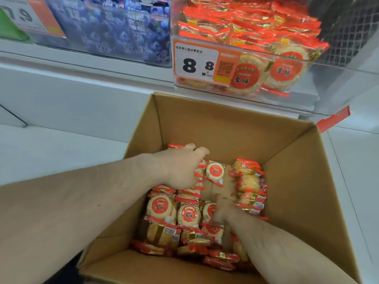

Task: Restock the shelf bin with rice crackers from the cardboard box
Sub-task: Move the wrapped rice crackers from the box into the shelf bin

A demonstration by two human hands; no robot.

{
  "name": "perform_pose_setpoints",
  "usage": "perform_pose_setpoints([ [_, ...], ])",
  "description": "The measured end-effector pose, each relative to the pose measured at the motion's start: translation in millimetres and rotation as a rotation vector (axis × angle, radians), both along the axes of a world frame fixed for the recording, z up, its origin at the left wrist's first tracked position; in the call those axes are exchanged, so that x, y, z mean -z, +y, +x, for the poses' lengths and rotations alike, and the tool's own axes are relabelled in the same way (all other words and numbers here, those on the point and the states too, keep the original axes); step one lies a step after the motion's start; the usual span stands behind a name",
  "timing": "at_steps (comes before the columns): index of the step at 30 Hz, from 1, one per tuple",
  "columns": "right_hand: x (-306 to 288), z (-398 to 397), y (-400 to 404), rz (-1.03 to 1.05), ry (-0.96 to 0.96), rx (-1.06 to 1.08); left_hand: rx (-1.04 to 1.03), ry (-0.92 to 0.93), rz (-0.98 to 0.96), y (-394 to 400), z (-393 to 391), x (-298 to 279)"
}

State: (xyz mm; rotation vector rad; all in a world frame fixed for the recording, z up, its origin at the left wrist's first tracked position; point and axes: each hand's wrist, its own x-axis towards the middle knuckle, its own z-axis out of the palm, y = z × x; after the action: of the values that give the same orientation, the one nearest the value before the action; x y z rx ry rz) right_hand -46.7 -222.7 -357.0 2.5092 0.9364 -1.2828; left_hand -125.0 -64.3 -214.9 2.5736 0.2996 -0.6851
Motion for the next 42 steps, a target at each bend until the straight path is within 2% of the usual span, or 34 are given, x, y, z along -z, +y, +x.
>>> perform_pose_setpoints([
  [6, 26, -5, -18, -0.092, -0.064, 0.042, -0.019, 0.018, 0.005, 7, 2, 4],
  [10, 5, 28, -1, -0.13, -0.05, -0.029, -0.016, -0.002, 0.005, 4, 3, -4],
  [12, -27, 52, 12, -0.079, 0.122, -0.018, -0.021, -0.008, 0.023, 2, 2, -8],
  [15, -71, 63, 26, 0.189, 0.572, 0.153, -0.03, 0.063, -0.008, -1, 0, -13],
  [18, -84, 55, 33, 0.405, 0.947, 0.27, -0.046, 0.116, -0.104, -4, -1, -17],
  [21, -72, 54, 32, 0.435, 1.2, 0.422, -0.061, 0.133, -0.14, -2, -3, -18],
  [22, -65, 52, 27, 0.413, 1.221, 0.488, -0.059, 0.146, -0.114, -1, -4, -17],
  [23, -51, 51, 22, 0.374, 1.168, 0.556, -0.065, 0.157, -0.089, 0, -5, -16],
  [24, -37, 49, 16, 0.308, 1.026, 0.606, -0.078, 0.162, -0.077, 1, -6, -15],
  [25, -23, 44, 11, 0.225, 0.796, 0.575, -0.089, 0.162, -0.075, 2, -6, -13],
  [27, 4, 30, -1, 0.013, 0.351, 0.291, -0.103, 0.162, -0.082, 4, -6, -11],
  [28, 16, 22, -6, -0.06, 0.238, 0.18, -0.11, 0.16, -0.083, 5, -6, -10],
  [33, 55, -1, -27, -0.147, 0.043, 0.093, -0.152, 0.158, -0.087, 15, -1, -2],
  [37, 69, -10, -32, -0.13, 0.074, 0.194, -0.16, 0.169, -0.091, 22, 0, 3],
  [42, 60, 0, -26, -0.21, 0.058, 0.055, -0.182, 0.151, -0.126, 17, 4, -3],
])
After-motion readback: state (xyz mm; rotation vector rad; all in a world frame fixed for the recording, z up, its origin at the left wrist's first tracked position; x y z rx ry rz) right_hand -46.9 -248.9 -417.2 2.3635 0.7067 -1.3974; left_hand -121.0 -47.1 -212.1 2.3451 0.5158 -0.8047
